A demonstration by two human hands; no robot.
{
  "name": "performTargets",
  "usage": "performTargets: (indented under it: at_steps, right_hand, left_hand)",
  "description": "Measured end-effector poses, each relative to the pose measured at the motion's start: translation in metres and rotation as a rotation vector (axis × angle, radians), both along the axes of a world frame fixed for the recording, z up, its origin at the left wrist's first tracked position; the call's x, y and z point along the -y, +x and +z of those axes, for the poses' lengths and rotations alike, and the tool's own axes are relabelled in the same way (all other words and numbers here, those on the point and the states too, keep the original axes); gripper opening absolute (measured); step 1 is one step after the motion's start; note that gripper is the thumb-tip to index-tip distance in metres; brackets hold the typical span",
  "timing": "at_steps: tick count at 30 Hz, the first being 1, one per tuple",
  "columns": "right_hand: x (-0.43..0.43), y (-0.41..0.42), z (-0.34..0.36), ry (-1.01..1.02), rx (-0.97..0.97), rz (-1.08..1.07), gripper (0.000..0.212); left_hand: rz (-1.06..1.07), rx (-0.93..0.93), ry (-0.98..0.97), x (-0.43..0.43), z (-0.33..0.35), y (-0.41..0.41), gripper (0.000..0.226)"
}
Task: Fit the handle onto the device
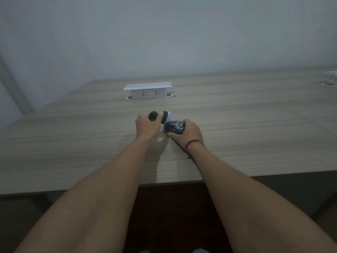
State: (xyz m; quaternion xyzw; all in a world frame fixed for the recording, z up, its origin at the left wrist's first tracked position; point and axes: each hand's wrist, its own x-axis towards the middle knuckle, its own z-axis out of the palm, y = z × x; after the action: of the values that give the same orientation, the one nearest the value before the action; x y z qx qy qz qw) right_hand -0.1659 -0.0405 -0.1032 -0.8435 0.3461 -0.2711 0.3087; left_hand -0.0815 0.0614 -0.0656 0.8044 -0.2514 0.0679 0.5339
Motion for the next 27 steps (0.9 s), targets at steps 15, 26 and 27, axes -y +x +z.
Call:
performTargets:
  at_steps: [15,26,27]
  right_hand:
    - [-0.004,-0.003,0.002,-0.004,0.002,0.031,0.050]
    - [-0.006,-0.006,0.005,0.016,-0.020,0.044,0.047]
    - [-0.005,-0.006,0.005,0.014,-0.026,0.043,0.046]
  left_hand:
    - [-0.023,-0.088,0.071,0.010,0.008,-0.005,0.045]
    - [-0.117,-0.263,0.054,0.020,0.012,-0.006,0.050]
    - [-0.134,-0.273,0.068,0.021,0.010,-0.005,0.051]
